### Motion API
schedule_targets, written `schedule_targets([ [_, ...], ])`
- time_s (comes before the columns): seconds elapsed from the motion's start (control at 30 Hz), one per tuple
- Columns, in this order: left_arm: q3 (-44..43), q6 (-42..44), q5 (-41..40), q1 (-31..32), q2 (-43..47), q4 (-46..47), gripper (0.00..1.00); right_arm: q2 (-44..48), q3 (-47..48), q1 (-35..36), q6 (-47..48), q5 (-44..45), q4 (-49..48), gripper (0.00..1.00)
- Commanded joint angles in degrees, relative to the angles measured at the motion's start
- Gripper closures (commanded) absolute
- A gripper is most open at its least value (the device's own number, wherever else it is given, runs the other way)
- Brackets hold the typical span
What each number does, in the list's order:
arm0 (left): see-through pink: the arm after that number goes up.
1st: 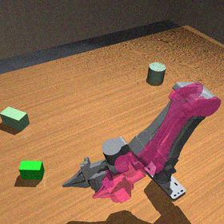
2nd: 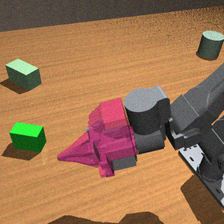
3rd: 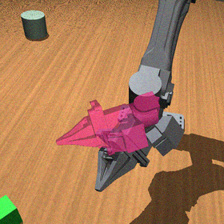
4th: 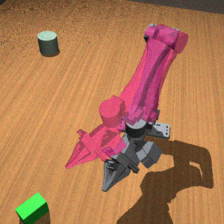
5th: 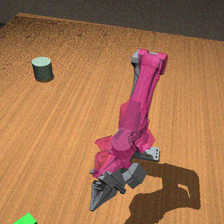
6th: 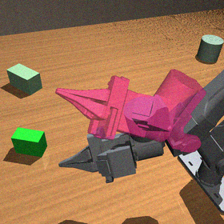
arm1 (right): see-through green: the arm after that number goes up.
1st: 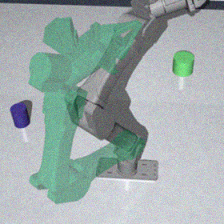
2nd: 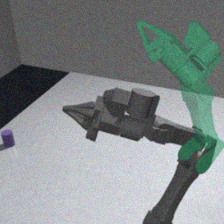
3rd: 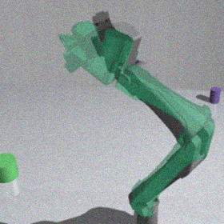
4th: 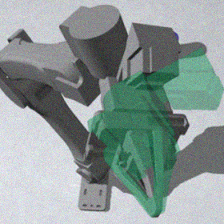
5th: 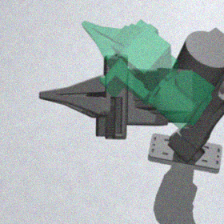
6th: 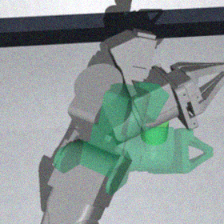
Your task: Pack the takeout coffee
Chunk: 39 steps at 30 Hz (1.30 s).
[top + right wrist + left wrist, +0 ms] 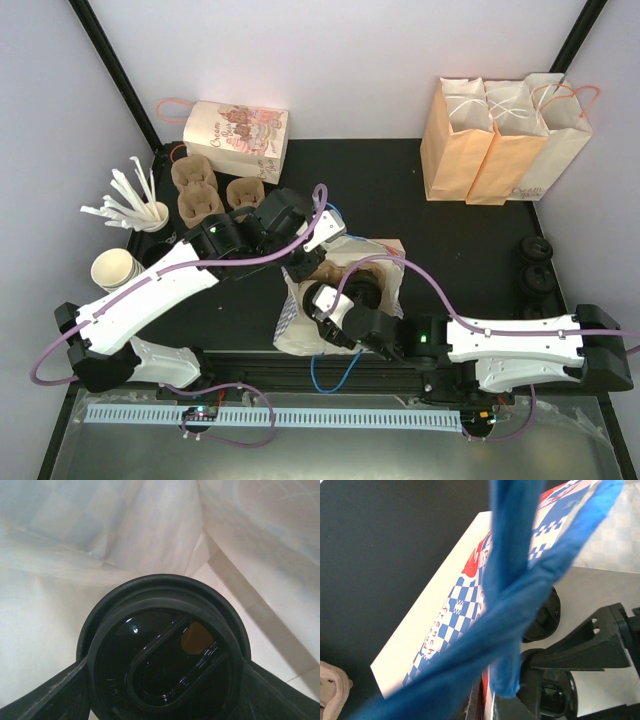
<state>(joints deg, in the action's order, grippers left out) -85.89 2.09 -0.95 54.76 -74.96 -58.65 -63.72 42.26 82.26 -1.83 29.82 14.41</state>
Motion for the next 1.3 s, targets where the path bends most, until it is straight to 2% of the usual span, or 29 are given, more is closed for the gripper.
schedule_targets([
  [0.0, -1.8, 1.1, 5.0, 0.8, 1.2, 1.2, 0.96, -1.1, -1.0, 0.3, 3.6, 5.2, -6.3, 0.56],
  [0.27, -2.1, 0.9, 4.8, 1.3, 3.4, 0.1, 0.96, -4.9, -1.6, 0.2, 5.7, 11.0, -7.8, 0.56],
  [0.53, -1.9, 1.3, 3.4, 2.4, 3.8, -0.4, 0.97, -7.9, -0.6, 0.2, 4.3, 15.6, -4.2, 0.57],
  [0.8, -1.7, 1.3, 3.2, 2.7, 3.8, -0.4, 0.97, -9.5, -0.2, 0.1, 4.0, 15.3, -3.5, 0.57],
  [0.97, -1.7, 1.0, 2.5, 2.7, 3.3, -1.5, 0.97, -12.5, 2.5, 0.2, 2.9, 17.0, 1.1, 0.56],
  [1.27, -1.3, 1.2, 0.3, 2.8, 3.4, -1.7, 0.97, -7.3, 2.5, 0.3, 0.8, 12.7, 4.2, 0.56],
])
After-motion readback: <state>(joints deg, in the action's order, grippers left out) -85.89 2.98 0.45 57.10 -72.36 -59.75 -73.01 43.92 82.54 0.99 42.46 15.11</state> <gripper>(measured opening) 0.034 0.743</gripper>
